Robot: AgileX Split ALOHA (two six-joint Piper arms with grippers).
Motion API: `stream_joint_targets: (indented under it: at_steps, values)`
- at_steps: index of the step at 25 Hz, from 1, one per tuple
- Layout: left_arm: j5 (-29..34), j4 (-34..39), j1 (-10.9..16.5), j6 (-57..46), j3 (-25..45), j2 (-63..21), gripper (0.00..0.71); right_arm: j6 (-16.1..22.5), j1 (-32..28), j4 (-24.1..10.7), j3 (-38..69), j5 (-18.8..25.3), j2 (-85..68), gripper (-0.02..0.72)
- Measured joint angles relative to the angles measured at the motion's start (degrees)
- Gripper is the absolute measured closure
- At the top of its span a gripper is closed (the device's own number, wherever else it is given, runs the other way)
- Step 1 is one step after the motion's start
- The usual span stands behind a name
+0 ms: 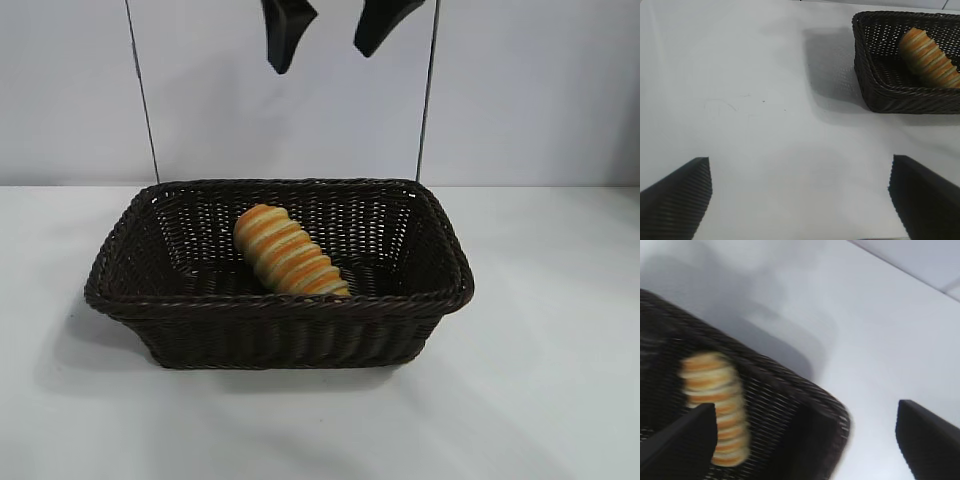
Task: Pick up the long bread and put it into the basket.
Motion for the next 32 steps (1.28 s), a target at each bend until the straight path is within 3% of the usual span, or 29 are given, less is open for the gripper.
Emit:
stream_joint_targets:
  at_steps: [14,20,23,32]
  values:
    - [0.00,0.00,0.00,0.00,0.00,0.00,0.015,0.59,-22.56,-0.20,0.00,0.02,0.00,0.009]
    - [0.00,0.00,0.00,0.00,0.00,0.00,0.015,0.59,-30.25,4.24,0.40,0.14,-1.85,0.009]
    - [0.00,0.00,0.00,0.00,0.00,0.00,0.015,0.26,-32.12,6.04,1.51,0.25,-4.91,0.009]
    - [0.00,0.00,0.00,0.00,0.00,0.00,0.015,-0.46,-33.01,7.01,8.33,0.67,-19.08,0.009]
